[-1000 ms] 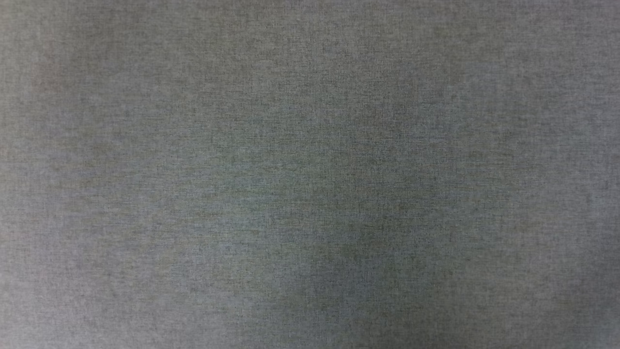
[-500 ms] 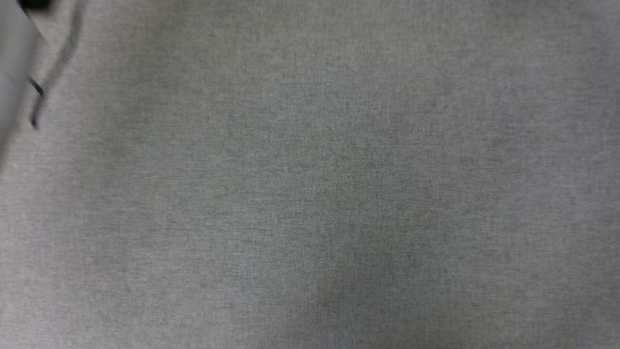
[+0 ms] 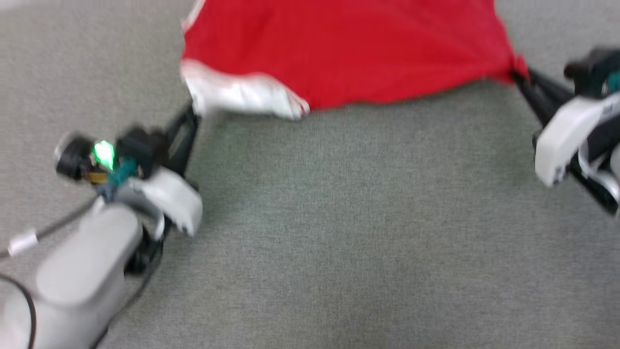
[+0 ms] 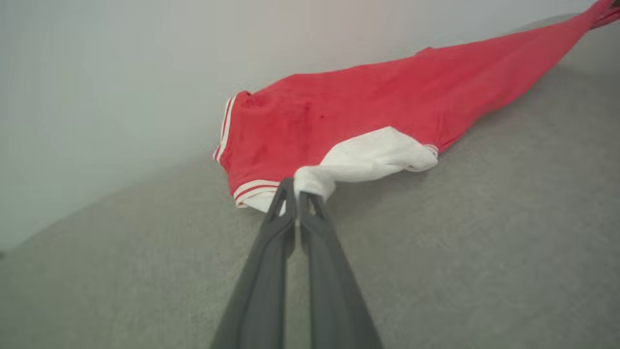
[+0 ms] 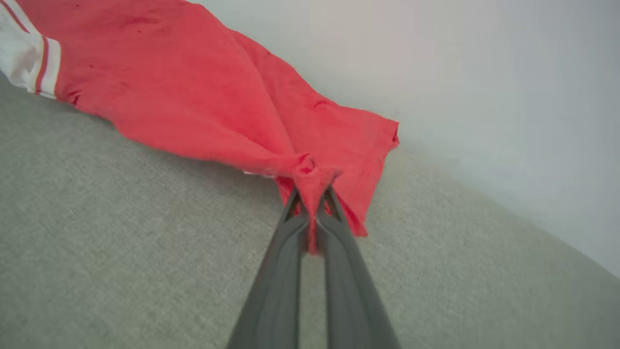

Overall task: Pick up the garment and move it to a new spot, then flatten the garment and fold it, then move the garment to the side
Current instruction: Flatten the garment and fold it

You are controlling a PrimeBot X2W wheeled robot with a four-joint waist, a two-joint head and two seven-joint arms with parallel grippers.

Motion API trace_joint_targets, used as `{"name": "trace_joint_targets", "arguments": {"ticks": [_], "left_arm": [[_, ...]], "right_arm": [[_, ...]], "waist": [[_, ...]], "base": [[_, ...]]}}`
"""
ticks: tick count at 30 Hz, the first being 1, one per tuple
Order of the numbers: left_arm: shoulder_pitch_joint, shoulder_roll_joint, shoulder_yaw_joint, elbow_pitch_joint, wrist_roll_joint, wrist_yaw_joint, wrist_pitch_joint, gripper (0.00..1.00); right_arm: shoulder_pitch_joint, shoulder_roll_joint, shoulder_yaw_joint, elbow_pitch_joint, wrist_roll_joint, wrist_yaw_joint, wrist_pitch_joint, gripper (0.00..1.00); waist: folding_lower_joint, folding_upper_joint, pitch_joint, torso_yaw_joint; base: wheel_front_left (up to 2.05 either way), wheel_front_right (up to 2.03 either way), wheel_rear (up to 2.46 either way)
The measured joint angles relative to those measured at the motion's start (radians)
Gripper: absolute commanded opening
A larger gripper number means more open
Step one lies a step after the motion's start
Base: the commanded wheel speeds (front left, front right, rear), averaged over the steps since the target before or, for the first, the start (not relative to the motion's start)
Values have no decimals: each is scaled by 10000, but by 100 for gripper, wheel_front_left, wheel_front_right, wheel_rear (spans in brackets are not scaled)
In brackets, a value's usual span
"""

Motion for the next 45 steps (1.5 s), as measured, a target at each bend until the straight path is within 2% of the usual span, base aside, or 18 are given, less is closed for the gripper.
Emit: {"name": "trace_joint_targets", "arguments": {"ticks": [9, 12, 18, 27, 37, 45], "left_arm": [[3015, 796, -545, -1237, -700, 460, 224, 0], [3772, 1127, -652, -1701, -874, 736, 339, 0], [5331, 1620, -963, -2686, -1283, 1313, 616, 0], [6946, 1969, -1524, -3647, -1850, 1751, 1103, 0], [7220, 2059, -1883, -3902, -1967, 1611, 1616, 0], [5659, 2084, -1643, -3664, -1271, 1116, 1728, 0]], "right_arm": [[2935, -757, 10, -1158, 326, -2, 539, 0], [3960, -1127, -125, -1676, 355, -2, 771, 0], [6093, -1622, -769, -2780, 443, 0, 1425, 0], [8869, -1866, -2201, -4353, 403, 0, 2575, 0], [10164, -1492, -3559, -5206, -35, 0, 3471, 0], [9961, -1104, -4270, -5597, -211, 0, 3680, 0]], "waist": [[0, 0, -1325, 30], [-1, 0, -1734, 62], [-2, 0, -2510, 111], [-2, 0, -3227, 181], [-1, 0, -3395, 282], [0, 0, -3246, 273]], "base": [[0, 0, 0], [0, 0, 0], [0, 0, 0], [0, 0, 0], [0, 0, 0], [0, 0, 0]]}}
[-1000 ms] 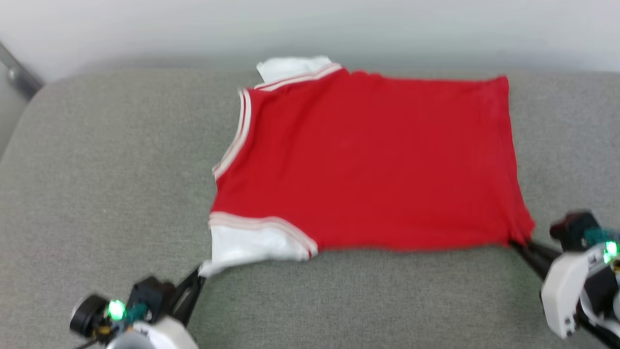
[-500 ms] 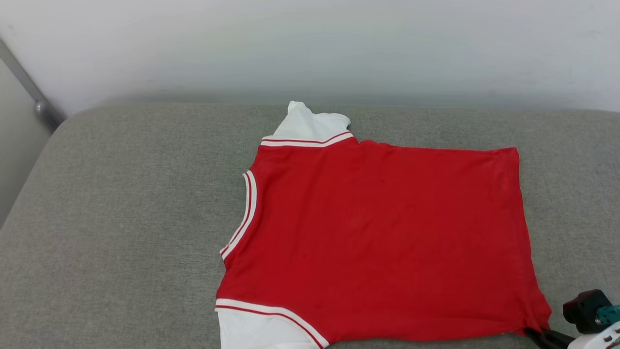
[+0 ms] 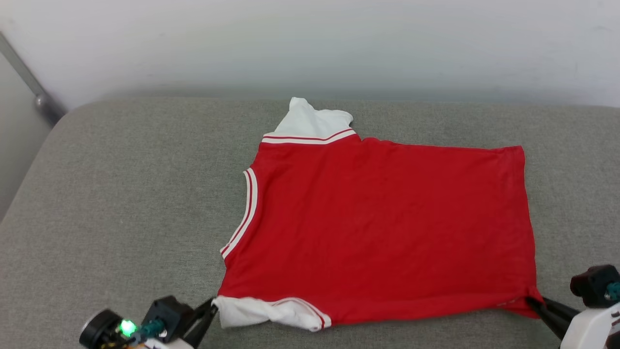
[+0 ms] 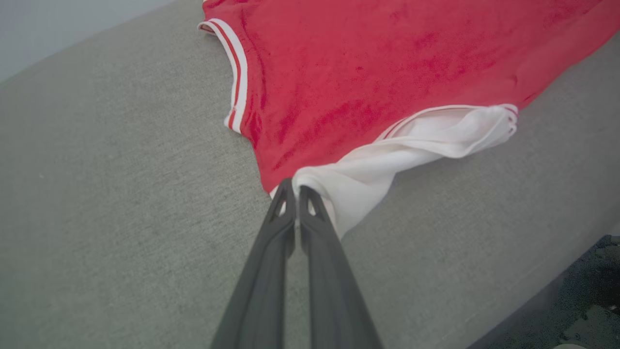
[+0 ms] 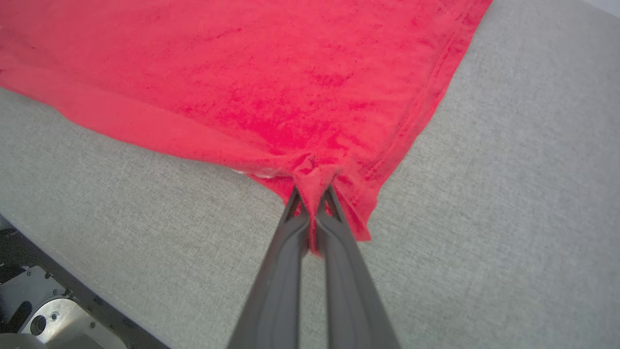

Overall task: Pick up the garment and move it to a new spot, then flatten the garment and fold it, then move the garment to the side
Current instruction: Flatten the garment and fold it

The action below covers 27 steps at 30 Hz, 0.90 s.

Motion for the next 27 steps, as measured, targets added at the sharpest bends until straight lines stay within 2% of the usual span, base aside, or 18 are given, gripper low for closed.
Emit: {"name": "trace_joint_targets", "arguments": {"ticks": [5, 15, 27], "left_arm": [[-1440, -40, 169, 198, 575, -445, 291, 0], [-3985, -579, 541, 1310, 1164, -1327, 623, 0], [-5535, -1505, 412, 3931, 1384, -2313, 652, 0]], "right_arm": [[-640, 109, -184, -153, -69, -2, 155, 0], [-2497, 140, 155, -157, -157, -2, 504, 0], [-4806, 372, 1430, 1411, -165, -2, 966, 0]], "waist": [[1, 0, 310, -106], [2, 0, 1453, -503], [4, 0, 2981, -782]], "base": [[0, 0, 0], [0, 0, 0], [0, 0, 0]]}}
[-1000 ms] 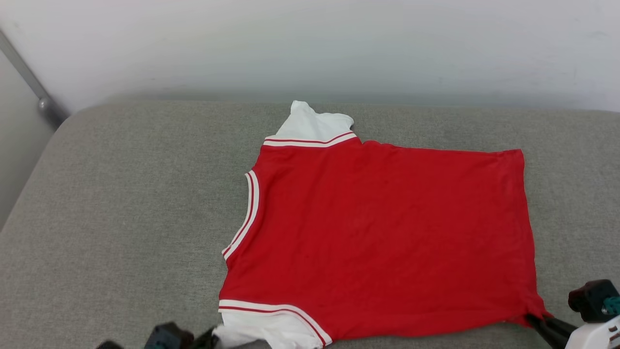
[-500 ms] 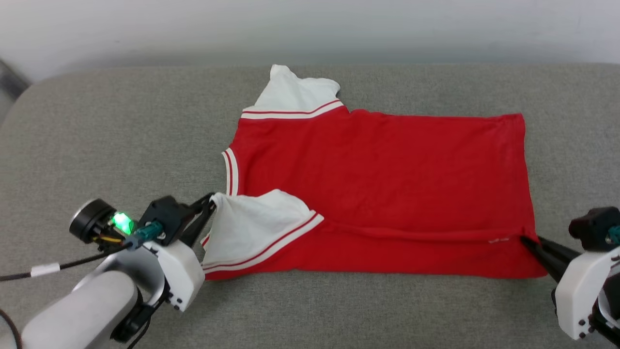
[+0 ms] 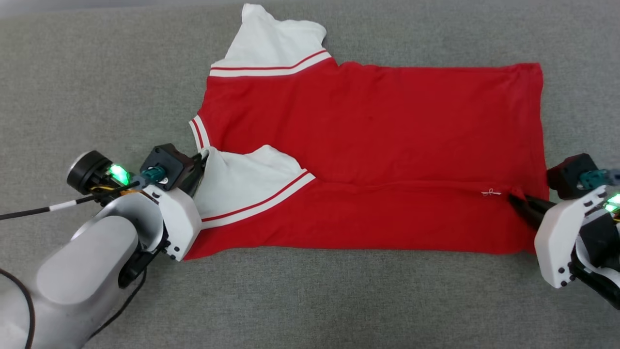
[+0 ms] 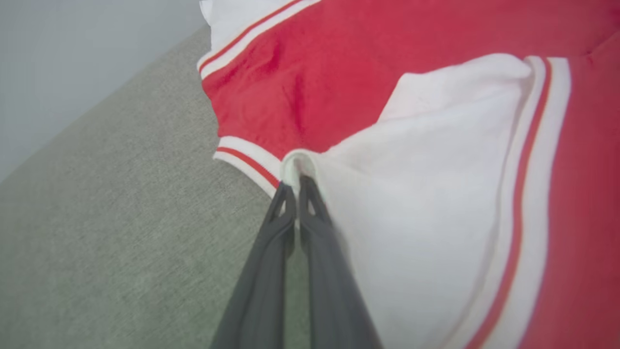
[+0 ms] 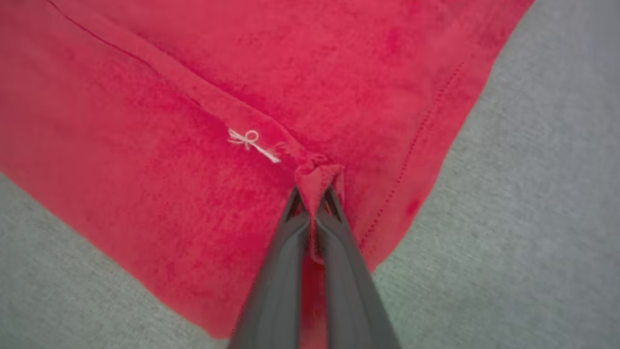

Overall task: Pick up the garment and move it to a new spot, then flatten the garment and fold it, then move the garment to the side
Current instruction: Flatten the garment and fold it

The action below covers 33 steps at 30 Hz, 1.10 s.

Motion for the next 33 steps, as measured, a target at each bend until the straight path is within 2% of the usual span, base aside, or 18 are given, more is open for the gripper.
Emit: {"name": "trace_joint_targets", "arguments": {"ticks": [7, 10, 11, 12, 13, 18, 22, 25, 29, 33], "left_arm": [[-110, -512, -182, 1363, -56, -500, -389, 0], [-104, -802, -148, 1845, -253, -558, -652, 2], [-84, -872, -155, 1971, -299, -598, -685, 36], [-58, -940, -178, 2100, -320, -619, -731, 100], [-36, -972, -186, 2186, -301, -627, -859, 100], [-63, -920, -105, 2197, -405, -629, -842, 100], [-280, -472, 77, 1611, -763, -650, -119, 100], [-502, -58, 111, 1012, -1072, -746, 922, 100], [-902, 424, -6, 236, -1636, -940, 2836, 100], [-1114, 600, -123, -274, -2688, -1049, 5047, 100]], "right_arm": [[-541, 15, 688, 826, 222, 0, -165, 0], [-563, 54, 782, 1053, 401, 0, -453, 0], [-557, 75, 765, 1143, 454, 0, -570, 37], [-546, 88, 754, 1202, 474, 0, -627, 95], [-514, 90, 752, 1216, 506, 0, -698, 100], [-165, -56, 435, 1064, 585, 0, -1174, 100], [245, -201, 59, 773, 610, 0, -1315, 100], [572, -215, -163, 564, 600, 0, -1331, 100], [915, -180, -426, 353, 451, 0, -1241, 100], [1075, -15, -602, 190, 328, 0, -1085, 100]], "waist": [[-1, 0, 110, 91], [-1, 0, -64, 103], [-1, 0, -147, 105], [-1, 0, -239, 110], [-1, 1, -345, 116], [-2, 0, -955, 171], [-2, 0, -1438, 225], [-2, 0, -1717, 259], [-3, 0, -1932, 286], [-3, 0, -1959, 281]], "base": [[0, 0, 0], [0, 0, 0], [0, 0, 0], [0, 0, 0], [0, 0, 0], [0, 0, 0], [0, 0, 0], [0, 0, 0], [0, 0, 0], [0, 0, 0]]}}
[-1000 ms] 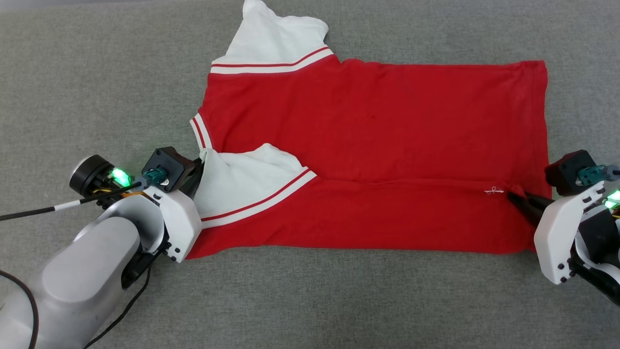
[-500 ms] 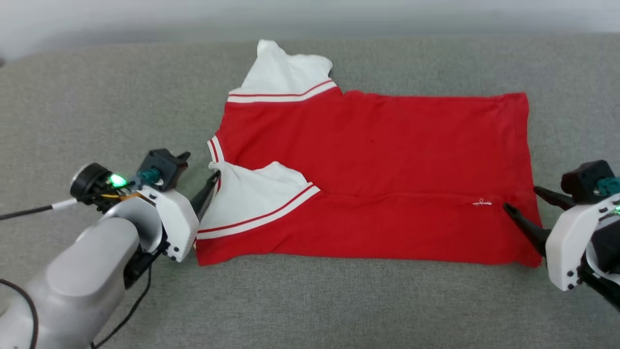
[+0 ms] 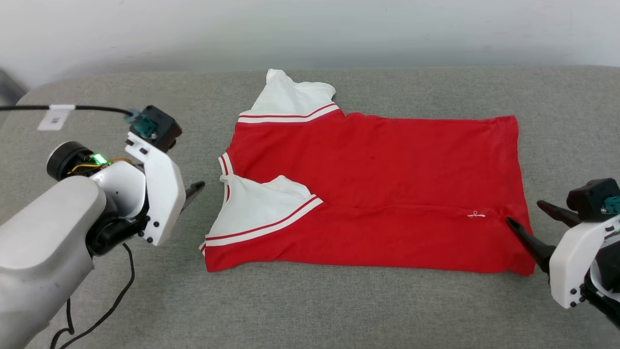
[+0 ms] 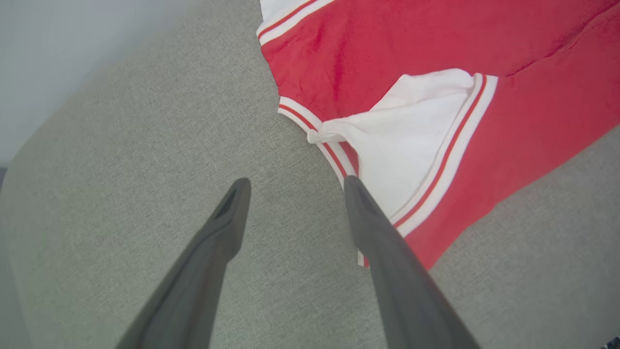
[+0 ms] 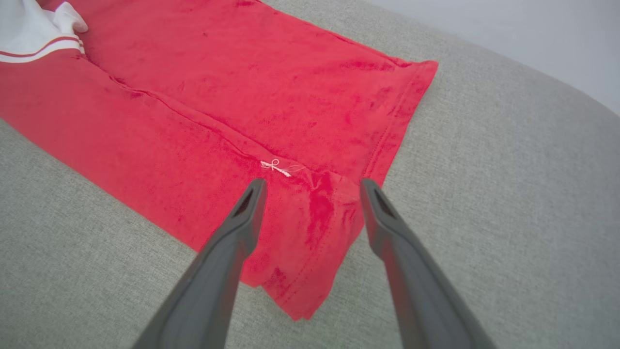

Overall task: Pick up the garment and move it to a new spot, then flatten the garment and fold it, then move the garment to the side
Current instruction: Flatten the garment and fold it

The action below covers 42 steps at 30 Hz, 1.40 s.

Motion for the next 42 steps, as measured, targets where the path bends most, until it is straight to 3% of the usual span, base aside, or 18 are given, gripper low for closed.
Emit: {"name": "trace_joint_targets", "arguments": {"ticks": [6, 13, 26, 27, 28, 29, 36, 42], "left_arm": [[-338, 176, -522, -422, -614, -111, 2282, 100], [-407, -38, -1103, -566, -1174, -144, 4209, 100], [-396, -251, -2138, 374, -949, -257, 4991, 100], [-401, -245, -2146, 385, -1009, -270, 5016, 50], [-407, -245, -2153, 389, -1060, -284, 5012, 20], [-423, -236, -2174, 385, -1070, -290, 4995, 0], [-384, -199, -2451, 123, -1248, -291, 4525, 0], [-377, 21, -2606, -368, -1427, -293, 4157, 0]], "right_arm": [[-5, 303, -2, -226, -165, 0, 263, 100], [-72, 424, 144, -311, -180, 0, 462, 100], [-623, 715, 823, -90, -171, 0, 456, 100], [-687, 715, 849, -82, -165, 0, 451, 100], [-738, 706, 872, -67, -142, 0, 447, 100], [-785, 665, 894, -56, -127, 0, 449, 100], [-1379, -209, 788, -314, 38, 0, 1127, 100], [-2072, -1557, 1379, -1047, 1072, 0, 3413, 100]], "waist": [[0, 0, 48, -146], [0, 0, 207, -371], [0, 0, 1026, -1028], [-1, 0, 1062, -1057], [0, 0, 1087, -1082], [-1, 0, 1100, -1094], [0, 0, 840, -1007], [0, 0, 638, -837]], "base": [[0, 0, 0], [0, 0, 0], [0, 0, 0], [0, 0, 0], [0, 0, 0], [0, 0, 0], [0, 0, 0], [0, 0, 0]]}}
